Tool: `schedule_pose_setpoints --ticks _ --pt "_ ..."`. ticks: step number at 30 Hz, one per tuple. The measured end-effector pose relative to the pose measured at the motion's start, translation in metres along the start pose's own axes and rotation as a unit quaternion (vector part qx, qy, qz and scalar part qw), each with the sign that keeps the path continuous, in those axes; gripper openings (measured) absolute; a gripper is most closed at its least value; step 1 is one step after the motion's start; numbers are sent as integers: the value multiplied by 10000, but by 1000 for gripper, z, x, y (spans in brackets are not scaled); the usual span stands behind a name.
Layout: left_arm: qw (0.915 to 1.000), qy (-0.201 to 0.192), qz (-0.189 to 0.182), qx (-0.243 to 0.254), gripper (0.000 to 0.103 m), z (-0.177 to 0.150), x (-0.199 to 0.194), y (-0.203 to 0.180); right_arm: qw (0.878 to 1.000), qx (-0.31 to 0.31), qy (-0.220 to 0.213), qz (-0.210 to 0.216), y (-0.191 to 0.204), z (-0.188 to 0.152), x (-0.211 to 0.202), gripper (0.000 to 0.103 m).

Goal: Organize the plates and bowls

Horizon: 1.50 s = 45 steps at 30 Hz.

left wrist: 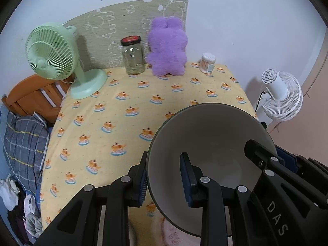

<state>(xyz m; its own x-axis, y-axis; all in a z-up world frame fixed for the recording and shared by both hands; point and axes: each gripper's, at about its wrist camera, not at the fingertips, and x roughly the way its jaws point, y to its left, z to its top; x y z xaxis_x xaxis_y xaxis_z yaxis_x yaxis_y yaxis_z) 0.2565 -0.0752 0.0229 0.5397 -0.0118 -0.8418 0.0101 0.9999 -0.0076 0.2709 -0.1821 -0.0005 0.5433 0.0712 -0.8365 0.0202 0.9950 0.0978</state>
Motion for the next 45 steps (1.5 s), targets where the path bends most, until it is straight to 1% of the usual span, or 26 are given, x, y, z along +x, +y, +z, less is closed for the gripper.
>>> schedule_pose_setpoints --ticks 9,17,23,28,33,45 --pt "10000 -48 -19 -24 26 -24 -18 55 10000 -33 -47 20 53 -26 -16 24" --pt "10000 -46 18 -7 26 -45 -29 96 10000 -32 -33 85 96 -53 -22 24" --pt "10000 63 55 -31 26 -63 -30 123 9999 -75 53 126 120 -72 -21 24" --pt "9998 209 22 -55 26 -77 -25 136 9996 -114 213 140 133 -88 -14 24" --pt "9991 389 -38 -155 26 -91 -18 144 9989 -257 388 44 143 -100 -6 24" --pt "9961 812 -53 -328 26 -109 4 152 9954 -539 784 -97 153 -114 18 24"
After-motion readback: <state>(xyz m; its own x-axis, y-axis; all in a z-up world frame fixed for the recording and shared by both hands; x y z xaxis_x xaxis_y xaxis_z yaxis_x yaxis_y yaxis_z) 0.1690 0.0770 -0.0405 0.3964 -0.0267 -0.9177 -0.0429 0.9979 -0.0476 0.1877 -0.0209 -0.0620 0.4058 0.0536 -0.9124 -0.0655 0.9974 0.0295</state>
